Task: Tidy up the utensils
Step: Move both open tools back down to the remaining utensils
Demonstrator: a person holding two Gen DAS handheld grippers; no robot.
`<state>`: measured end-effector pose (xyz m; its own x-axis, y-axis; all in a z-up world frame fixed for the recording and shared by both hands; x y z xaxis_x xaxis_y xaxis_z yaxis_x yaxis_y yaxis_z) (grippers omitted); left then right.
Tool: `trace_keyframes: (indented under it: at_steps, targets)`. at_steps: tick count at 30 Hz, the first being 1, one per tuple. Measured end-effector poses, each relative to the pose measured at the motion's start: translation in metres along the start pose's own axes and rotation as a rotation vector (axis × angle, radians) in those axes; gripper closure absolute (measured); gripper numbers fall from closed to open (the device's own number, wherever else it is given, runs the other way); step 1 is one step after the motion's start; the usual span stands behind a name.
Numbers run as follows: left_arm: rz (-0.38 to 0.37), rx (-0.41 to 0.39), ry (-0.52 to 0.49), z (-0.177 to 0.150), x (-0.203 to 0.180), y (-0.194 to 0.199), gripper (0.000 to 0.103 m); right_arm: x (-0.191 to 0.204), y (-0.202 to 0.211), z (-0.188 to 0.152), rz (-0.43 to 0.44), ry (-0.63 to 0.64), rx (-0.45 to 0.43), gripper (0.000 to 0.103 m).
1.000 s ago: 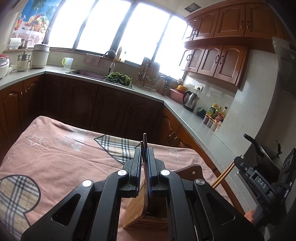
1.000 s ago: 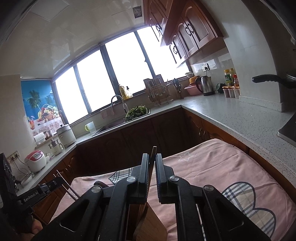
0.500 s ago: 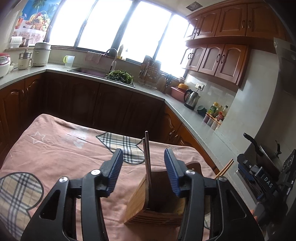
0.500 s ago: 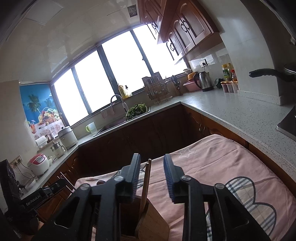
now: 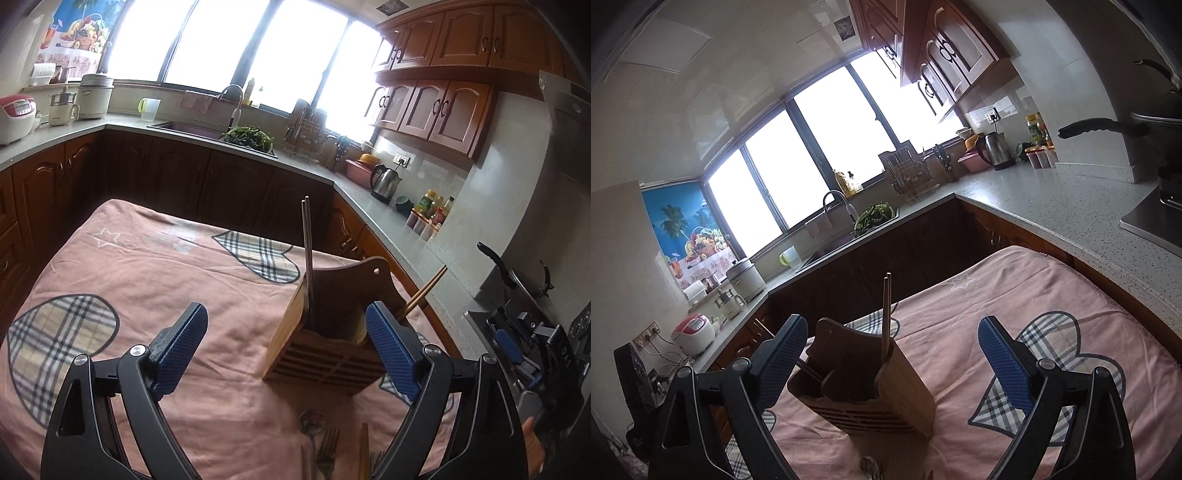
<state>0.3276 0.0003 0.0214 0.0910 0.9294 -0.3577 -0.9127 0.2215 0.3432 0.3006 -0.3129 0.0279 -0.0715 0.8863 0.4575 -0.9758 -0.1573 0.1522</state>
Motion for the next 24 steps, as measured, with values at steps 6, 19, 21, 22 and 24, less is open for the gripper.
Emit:
trace_keyframes:
  at_steps: [6,19,21,22,24]
  targets:
    - [0.010,0.066,0.010,-0.027,0.007,0.024,0.013,0.000,0.032,-0.015,-0.002,0.011,0.044,0.008]
    - [0.037,0.167,0.011,-0.075,0.023,0.053,0.013,-0.021,0.084,-0.065,-0.044,0.014,0.178,0.008]
    - [0.039,0.179,0.008,-0.080,0.024,0.054,0.013,-0.023,0.088,-0.073,-0.052,0.016,0.193,0.008]
    - [0.040,0.187,0.006,-0.083,0.023,0.054,0.013,-0.024,0.089,-0.076,-0.053,0.015,0.201,0.008]
    - [0.042,0.200,0.000,-0.087,0.023,0.055,0.013,-0.025,0.092,-0.082,-0.054,0.016,0.216,0.008]
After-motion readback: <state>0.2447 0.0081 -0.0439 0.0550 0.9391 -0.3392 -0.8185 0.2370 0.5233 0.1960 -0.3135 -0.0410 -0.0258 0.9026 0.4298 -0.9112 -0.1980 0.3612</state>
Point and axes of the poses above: each gripper's, at about its wrist camera, not at the fingertips, and y roughly against the way its jaws point, x to its left, z to its top, the point moved 2 cm from there along -y, roughly the way its jaws point, and after that the axes turned 9 degrees about -x, right-handed, at the moved point
